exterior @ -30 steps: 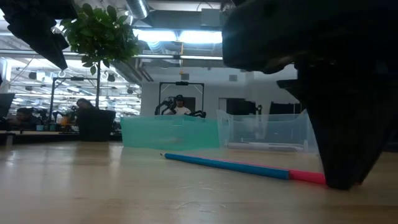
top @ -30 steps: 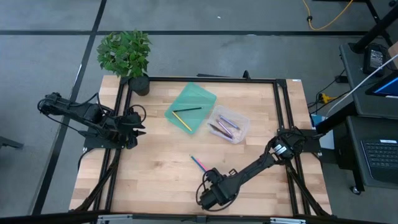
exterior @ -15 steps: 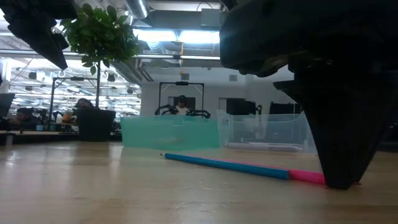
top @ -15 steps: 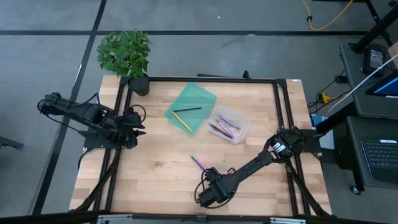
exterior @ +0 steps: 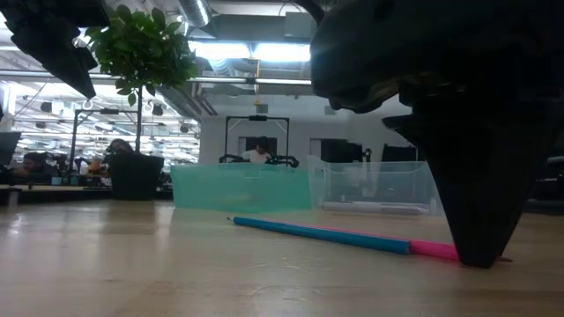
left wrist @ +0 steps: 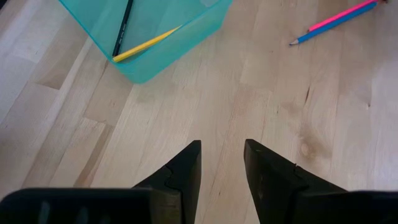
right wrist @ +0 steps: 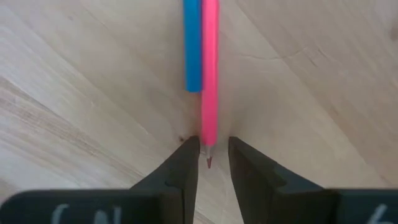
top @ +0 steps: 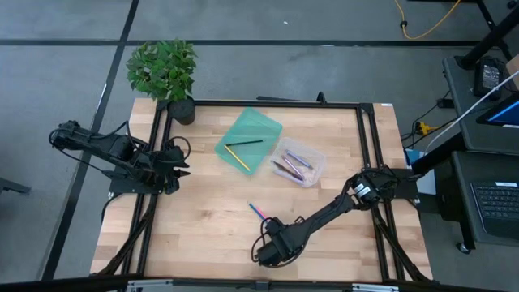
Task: Sort pens & pencils
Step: Put the pink pencil into the blue bin
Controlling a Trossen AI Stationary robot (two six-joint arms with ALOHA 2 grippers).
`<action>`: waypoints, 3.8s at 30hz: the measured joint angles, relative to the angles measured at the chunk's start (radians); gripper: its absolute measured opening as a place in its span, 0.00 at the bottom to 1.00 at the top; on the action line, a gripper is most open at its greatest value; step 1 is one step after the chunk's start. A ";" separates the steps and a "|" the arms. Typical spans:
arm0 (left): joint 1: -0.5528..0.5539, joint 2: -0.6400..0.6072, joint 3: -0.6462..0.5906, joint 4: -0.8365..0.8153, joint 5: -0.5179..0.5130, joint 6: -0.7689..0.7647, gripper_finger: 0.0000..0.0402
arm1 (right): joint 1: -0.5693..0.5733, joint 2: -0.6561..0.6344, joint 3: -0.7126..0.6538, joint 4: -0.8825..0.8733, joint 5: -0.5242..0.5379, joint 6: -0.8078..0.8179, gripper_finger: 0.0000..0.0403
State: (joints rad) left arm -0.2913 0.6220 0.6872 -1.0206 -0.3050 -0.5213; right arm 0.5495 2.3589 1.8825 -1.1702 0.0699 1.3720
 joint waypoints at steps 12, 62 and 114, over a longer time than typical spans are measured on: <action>0.000 0.000 0.000 0.000 0.000 0.000 0.29 | -0.026 -0.001 0.000 0.019 -0.011 -0.045 0.23; 0.000 0.000 0.000 0.001 0.000 0.000 0.29 | -0.086 -0.003 0.001 0.012 0.047 -0.127 0.00; 0.000 0.000 0.000 0.002 -0.019 0.001 0.29 | -0.150 -0.038 0.092 -0.064 0.148 -0.202 0.23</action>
State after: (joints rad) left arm -0.2916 0.6216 0.6872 -1.0191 -0.3241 -0.5205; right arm 0.3992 2.3207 1.9747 -1.2347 0.2180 1.1701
